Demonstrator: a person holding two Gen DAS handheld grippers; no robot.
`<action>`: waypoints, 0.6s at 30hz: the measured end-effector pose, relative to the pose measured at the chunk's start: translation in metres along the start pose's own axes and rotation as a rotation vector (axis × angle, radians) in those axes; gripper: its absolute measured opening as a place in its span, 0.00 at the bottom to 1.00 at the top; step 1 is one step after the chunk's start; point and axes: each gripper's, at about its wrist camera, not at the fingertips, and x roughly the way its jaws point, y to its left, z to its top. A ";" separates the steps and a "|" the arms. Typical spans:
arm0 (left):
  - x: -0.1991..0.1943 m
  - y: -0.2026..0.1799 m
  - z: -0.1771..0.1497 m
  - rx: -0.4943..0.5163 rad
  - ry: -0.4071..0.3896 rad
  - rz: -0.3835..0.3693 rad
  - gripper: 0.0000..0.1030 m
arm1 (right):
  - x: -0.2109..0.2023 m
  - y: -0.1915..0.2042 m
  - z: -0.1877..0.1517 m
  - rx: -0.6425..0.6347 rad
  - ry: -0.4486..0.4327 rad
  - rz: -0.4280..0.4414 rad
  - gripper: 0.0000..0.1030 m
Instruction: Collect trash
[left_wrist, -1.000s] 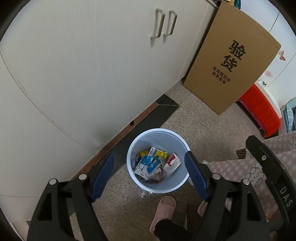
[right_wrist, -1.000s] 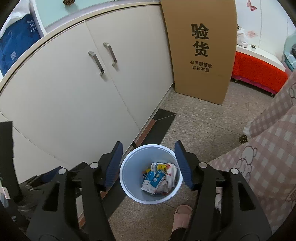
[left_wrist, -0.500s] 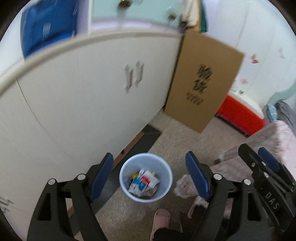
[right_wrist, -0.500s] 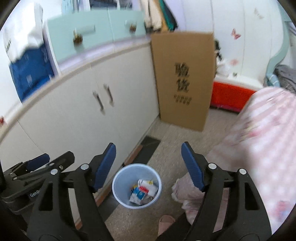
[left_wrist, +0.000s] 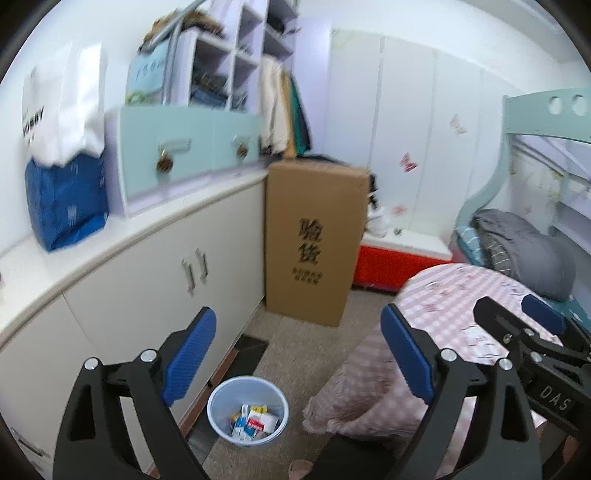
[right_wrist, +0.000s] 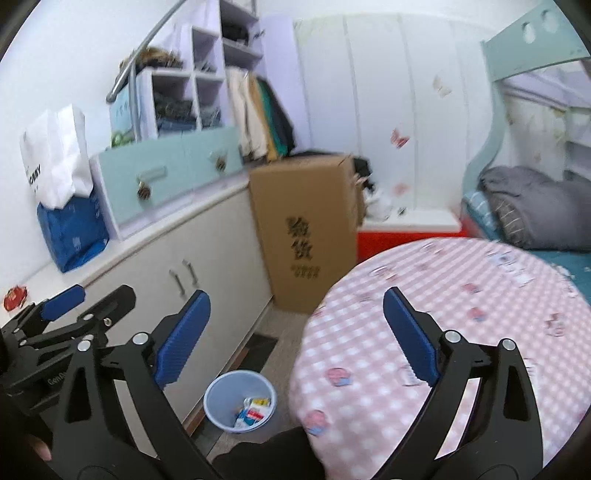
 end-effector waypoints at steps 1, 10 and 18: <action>-0.009 -0.006 0.000 0.004 -0.014 -0.006 0.88 | -0.009 -0.003 0.000 0.005 -0.013 -0.004 0.91; -0.069 -0.047 -0.006 0.069 -0.089 -0.072 0.94 | -0.079 -0.020 -0.011 -0.009 -0.100 -0.042 0.92; -0.097 -0.063 -0.015 0.116 -0.143 -0.082 0.94 | -0.113 -0.029 -0.019 -0.004 -0.149 -0.069 0.93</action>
